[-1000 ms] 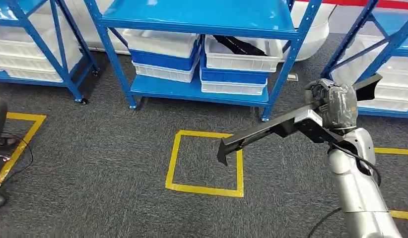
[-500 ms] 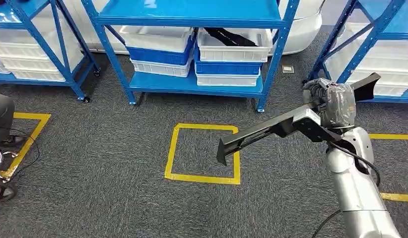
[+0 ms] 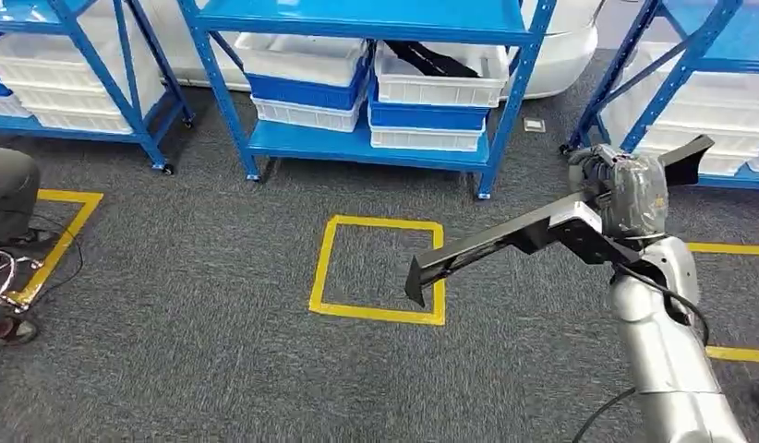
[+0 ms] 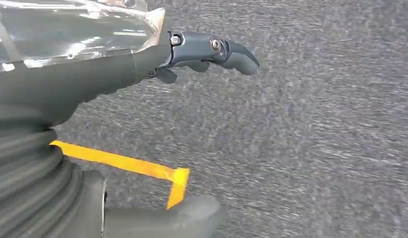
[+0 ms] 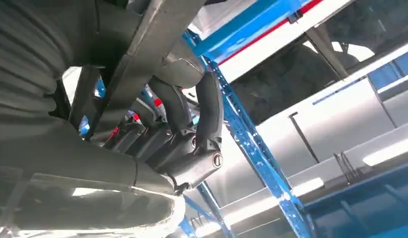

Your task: Take the parts from the cabinet and place them on the table.

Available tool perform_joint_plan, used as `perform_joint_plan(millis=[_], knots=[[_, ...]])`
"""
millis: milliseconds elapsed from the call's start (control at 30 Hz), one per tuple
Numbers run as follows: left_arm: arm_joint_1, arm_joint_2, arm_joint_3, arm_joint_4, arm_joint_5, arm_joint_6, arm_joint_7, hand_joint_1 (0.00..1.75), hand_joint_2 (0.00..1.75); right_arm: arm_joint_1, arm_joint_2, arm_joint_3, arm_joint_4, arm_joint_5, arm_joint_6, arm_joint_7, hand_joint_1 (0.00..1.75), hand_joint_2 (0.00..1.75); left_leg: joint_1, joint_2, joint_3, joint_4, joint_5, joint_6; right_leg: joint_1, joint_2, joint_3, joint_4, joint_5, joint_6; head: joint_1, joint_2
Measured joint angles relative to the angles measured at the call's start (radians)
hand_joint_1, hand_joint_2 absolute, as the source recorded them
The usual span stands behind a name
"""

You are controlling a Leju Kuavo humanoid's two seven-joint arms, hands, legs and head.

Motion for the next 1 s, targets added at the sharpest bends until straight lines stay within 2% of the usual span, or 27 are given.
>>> perform_joint_plan(millis=[33, 67, 100, 133, 200, 233, 267, 300, 333, 367, 400, 433, 467, 533, 567, 600, 633, 667, 700, 733, 767, 800, 867, 900, 933, 967, 1000], knots=[[0.000, -0.002, 0.000, 0.000, 0.000, 0.000, 0.000, 0.00, 1.75, 0.002, 0.000, -0.001, 0.000, 0.000, 0.000, 0.000, 1.75, 1.75, 0.001, 0.001, -0.015, 0.001, 0.012, -0.001, -0.006, 0.000, -0.017, 0.072, -0.035, 0.003, -0.001, 0.000], [0.000, -0.002, 0.000, 0.000, 0.002, -0.001, 0.000, 0.00, 1.75, 0.004, 0.000, -0.001, 0.001, 0.000, 0.000, 0.000, 1.75, 1.75, 0.004, 0.002, -0.033, 0.002, 0.025, -0.005, -0.012, 0.000, -0.027, 0.137, -0.048, 0.014, 0.000, 0.000], [0.000, -0.003, 0.001, 0.000, 0.002, -0.003, 0.000, 0.00, 1.75, 0.005, 0.000, -0.001, 0.003, 0.000, 0.000, 0.000, 1.75, 1.75, 0.007, 0.003, -0.049, 0.003, 0.036, -0.011, -0.018, 0.000, -0.021, 0.159, -0.035, 0.030, -0.001, 0.000], [0.000, -0.005, 0.002, 0.000, 0.002, -0.004, -0.001, 0.00, 1.75, 0.005, 0.000, -0.001, 0.004, 0.000, 0.000, 0.000, 1.75, 1.75, 0.012, 0.005, -0.067, 0.007, 0.047, -0.018, -0.025, 0.000, 0.007, 0.140, -0.004, 0.052, 0.000, 0.000], [0.000, -0.006, 0.004, 0.000, 0.003, -0.004, -0.003, 0.00, 1.75, 0.004, 0.000, -0.003, 0.004, 0.000, 0.000, 0.000, 1.75, 1.75, 0.024, 0.006, -0.100, 0.023, 0.061, -0.033, -0.040, -0.002, 0.106, 0.009, 0.047, 0.085, 0.000, 0.000], [0.000, -0.004, 0.006, 0.000, 0.003, -0.005, -0.003, 0.00, 1.75, 0.003, 0.000, -0.004, 0.004, 0.000, 0.000, 0.000, 1.75, 1.75, 0.021, 0.007, -0.112, 0.038, 0.065, -0.041, -0.047, -0.003, 0.155, -0.077, 0.018, 0.092, 0.001, 0.000], [0.000, -0.001, 0.007, 0.000, 0.003, -0.005, -0.005, 0.00, 1.75, 0.000, 0.001, -0.003, 0.004, 0.001, 0.000, -0.002, 1.75, 1.75, 0.018, 0.005, -0.128, 0.050, 0.069, -0.048, -0.025, 0.003, 0.200, -0.128, -0.013, 0.079, 0.008, 0.000], [0.000, -0.002, 0.008, -0.001, 0.003, -0.005, -0.009, 0.00, 1.75, 0.002, -0.001, -0.005, 0.005, 0.001, 0.000, -0.002, 1.75, 1.75, 0.009, 0.005, -0.129, 0.052, 0.074, -0.055, -0.028, 0.004, 0.180, -0.129, -0.021, 0.064, 0.005, 0.000], [0.001, -0.002, 0.008, 0.000, 0.003, -0.006, -0.009, 0.00, 1.75, 0.005, -0.001, -0.005, 0.005, 0.002, 0.000, -0.003, 1.75, 1.75, 0.010, 0.003, -0.134, 0.056, 0.083, -0.055, -0.041, 0.004, 0.184, -0.124, -0.015, 0.057, 0.000, 0.000], [0.002, 0.000, 0.009, 0.000, 0.003, -0.006, -0.010, 0.00, 1.75, 0.008, 0.000, -0.005, 0.005, 0.001, 0.000, -0.005, 1.75, 1.75, 0.013, 0.004, -0.137, 0.054, 0.093, -0.055, -0.038, 0.003, 0.175, -0.116, -0.013, 0.052, 0.000, 0.000], [0.003, 0.003, 0.012, 0.000, 0.003, -0.006, -0.010, 0.00, 1.75, 0.008, 0.000, -0.005, 0.006, 0.001, 0.000, -0.008, 1.75, 1.75, 0.019, 0.005, -0.144, 0.056, 0.097, -0.061, -0.038, 0.002, 0.157, -0.113, -0.005, 0.039, -0.001, 0.000], [0.003, 0.004, 0.014, 0.000, 0.003, -0.007, -0.010, 0.00, 1.75, 0.008, 0.000, -0.005, 0.006, 0.001, 0.000, -0.010, 1.75, 1.75, 0.024, 0.003, -0.157, 0.074, 0.059, -0.066, -0.038, 0.002, 0.154, -0.114, 0.005, 0.023, -0.003, 0.000], [0.004, 0.003, 0.014, 0.000, 0.001, -0.008, -0.010, 0.00, 1.75, 0.008, 0.000, -0.005, 0.006, 0.001, 0.000, -0.011, 1.75, 1.75, 0.024, 0.001, -0.175, 0.125, -0.006, -0.068, -0.035, 0.001, 0.142, -0.113, 0.015, 0.010, -0.002, 0.000], [0.003, 0.004, 0.014, 0.000, 0.000, -0.008, -0.010, 0.00, 1.75, 0.010, 0.001, -0.005, 0.005, 0.001, 0.000, -0.012, 1.75, 1.75, 0.024, -0.001, -0.216, 0.287, -0.116, -0.070, -0.027, 0.001, 0.121, -0.113, 0.034, -0.002, -0.005, 0.000], [0.003, 0.005, 0.015, 0.000, 0.000, -0.008, -0.010, 0.00, 1.75, 0.010, 0.001, -0.005, 0.005, 0.001, 0.000, -0.012, 1.75, 1.75, 0.023, -0.001, -0.230, 0.354, -0.139, -0.069, -0.022, 0.001, 0.110, -0.112, 0.042, -0.004, -0.005, 0.000], [0.003, 0.005, 0.015, 0.000, 0.000, -0.008, -0.010, 0.00, 1.75, 0.011, 0.002, -0.005, 0.005, 0.001, 0.000, -0.012, 1.75, 1.75, 0.023, -0.001, -0.229, 0.388, -0.135, -0.065, -0.018, 0.002, 0.100, -0.112, 0.049, -0.005, -0.006, 0.000], [0.003, 0.005, 0.016, 0.000, 0.000, -0.008, -0.009, 0.00, 1.75, 0.011, 0.002, -0.005, 0.005, 0.001, 0.000, -0.012, 1.75, 1.75, 0.023, -0.001, -0.204, 0.375, -0.110, -0.058, -0.014, 0.002, 0.089, -0.112, 0.058, -0.006, -0.005, 0.000], [0.003, 0.005, 0.016, 0.000, 0.000, -0.007, -0.010, 0.00, 1.75, 0.011, 0.002, -0.006, 0.005, 0.001, 0.000, -0.012, 1.75, 1.75, 0.021, -0.002, -0.162, 0.324, -0.080, -0.048, -0.009, 0.002, 0.081, -0.112, 0.065, -0.005, -0.005, 0.000], [0.002, 0.005, 0.016, 0.000, -0.001, -0.007, -0.010, 0.00, 1.75, 0.011, 0.002, -0.007, 0.005, 0.001, 0.000, -0.012, 1.75, 1.75, 0.017, -0.006, -0.100, 0.241, -0.054, -0.036, -0.006, 0.003, 0.075, -0.112, 0.071, -0.004, -0.005, 0.000], [-0.001, 0.005, 0.016, 0.000, -0.001, -0.006, -0.010, 0.00, 1.75, 0.011, 0.002, -0.010, 0.005, 0.000, 0.000, -0.012, 1.75, 1.75, 0.009, -0.014, -0.030, 0.149, -0.050, -0.019, -0.008, 0.003, 0.073, -0.111, 0.076, -0.003, -0.005, 0.000], [-0.002, 0.008, 0.016, -0.001, -0.002, -0.006, -0.009, 0.00, 1.75, 0.010, 0.002, -0.013, 0.005, -0.004, 0.001, -0.012, 1.75, 1.75, 0.004, -0.013, 0.013, 0.085, -0.079, -0.009, 0.000, 0.003, 0.069, -0.111, 0.080, 0.000, -0.003, 0.000], [-0.004, 0.009, 0.016, -0.002, -0.003, -0.006, -0.010, 0.00, 1.75, 0.007, 0.003, -0.015, 0.005, -0.009, 0.006, -0.012, 1.75, 1.75, 0.002, -0.012, 0.018, 0.066, -0.079, -0.014, -0.005, 0.001, 0.067, -0.112, 0.085, 0.006, -0.002, 0.000], [-0.003, 0.010, 0.016, -0.001, -0.003, -0.006, -0.010, 0.00, 1.75, 0.007, 0.006, -0.019, 0.005, -0.020, 0.015, -0.014, 1.75, 1.75, -0.007, -0.010, 0.010, 0.060, -0.077, -0.013, -0.010, -0.001, 0.064, -0.116, 0.097, 0.023, -0.006, 0.000], [-0.003, 0.010, 0.016, -0.001, -0.003, -0.006, -0.010, 0.00, 1.75, 0.008, 0.007, -0.019, 0.005, -0.021, 0.017, -0.014, 1.75, 1.75, -0.007, -0.010, 0.010, 0.046, -0.064, -0.011, -0.006, -0.001, 0.063, -0.119, 0.103, 0.032, -0.004, 0.000], [-0.003, 0.007, 0.016, -0.001, -0.004, -0.006, -0.010, 0.00, 1.75, 0.008, 0.005, -0.022, 0.005, -0.022, 0.017, -0.015, 1.75, 1.75, 0.004, -0.003, 0.013, 0.032, -0.045, -0.013, -0.005, -0.002, 0.049, -0.102, 0.093, 0.032, -0.004, 0.000], [-0.003, 0.006, 0.016, -0.001, -0.011, -0.004, -0.012, 0.00, 1.75, 0.007, 0.005, -0.025, 0.005, -0.020, 0.017, -0.015, 1.75, 1.75, 0.002, -0.005, 0.005, 0.027, -0.035, -0.004, -0.003, 0.000, 0.028, -0.066, 0.059, 0.025, -0.002, 0.000], [-0.003, 0.006, 0.016, -0.001, -0.015, -0.002, -0.013, 0.00, 1.75, 0.007, 0.005, -0.025, 0.005, -0.017, 0.017, -0.015, 1.75, 1.75, 0.003, -0.004, -0.004, 0.027, -0.027, -0.002, -0.004, 0.000, 0.004, 0.000, 0.021, 0.017, 0.002, 0.000]])
